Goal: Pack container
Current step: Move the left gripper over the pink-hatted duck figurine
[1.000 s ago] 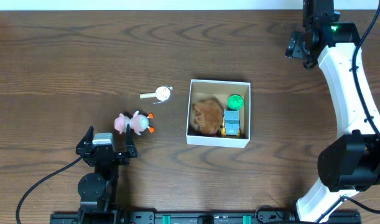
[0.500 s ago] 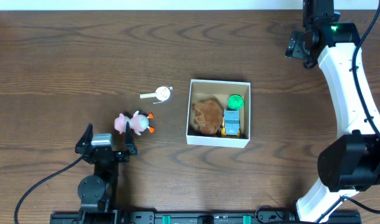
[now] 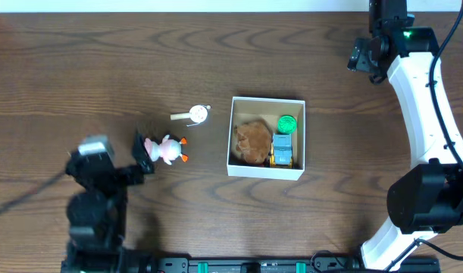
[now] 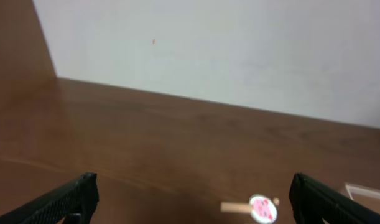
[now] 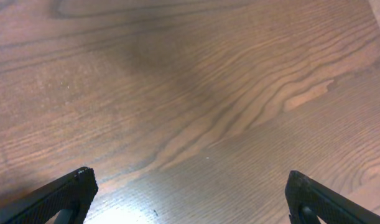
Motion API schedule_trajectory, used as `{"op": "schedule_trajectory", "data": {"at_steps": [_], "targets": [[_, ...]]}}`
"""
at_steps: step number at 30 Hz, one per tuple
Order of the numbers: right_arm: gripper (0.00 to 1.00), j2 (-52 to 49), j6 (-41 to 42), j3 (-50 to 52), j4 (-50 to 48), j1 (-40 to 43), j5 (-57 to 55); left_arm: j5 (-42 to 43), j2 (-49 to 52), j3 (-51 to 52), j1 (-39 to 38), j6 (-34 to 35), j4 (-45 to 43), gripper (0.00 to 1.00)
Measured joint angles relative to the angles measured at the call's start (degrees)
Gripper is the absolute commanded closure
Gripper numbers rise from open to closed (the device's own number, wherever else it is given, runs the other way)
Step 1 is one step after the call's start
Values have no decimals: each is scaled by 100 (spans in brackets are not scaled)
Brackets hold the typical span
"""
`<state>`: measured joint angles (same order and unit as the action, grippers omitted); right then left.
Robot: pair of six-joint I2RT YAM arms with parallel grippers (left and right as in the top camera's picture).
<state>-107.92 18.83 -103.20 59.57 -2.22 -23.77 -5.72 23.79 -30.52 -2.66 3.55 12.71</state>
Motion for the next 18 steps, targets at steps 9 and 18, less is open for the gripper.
{"op": "schedule_trajectory", "data": {"at_steps": [9,18], "targets": [[1,0,-2,0,-2,0,4,-227,3759,-2844,-2,-155,575,2],[1,0,0,0,-2,0,9,315,6083,-3764,-2,356,621,2]]}}
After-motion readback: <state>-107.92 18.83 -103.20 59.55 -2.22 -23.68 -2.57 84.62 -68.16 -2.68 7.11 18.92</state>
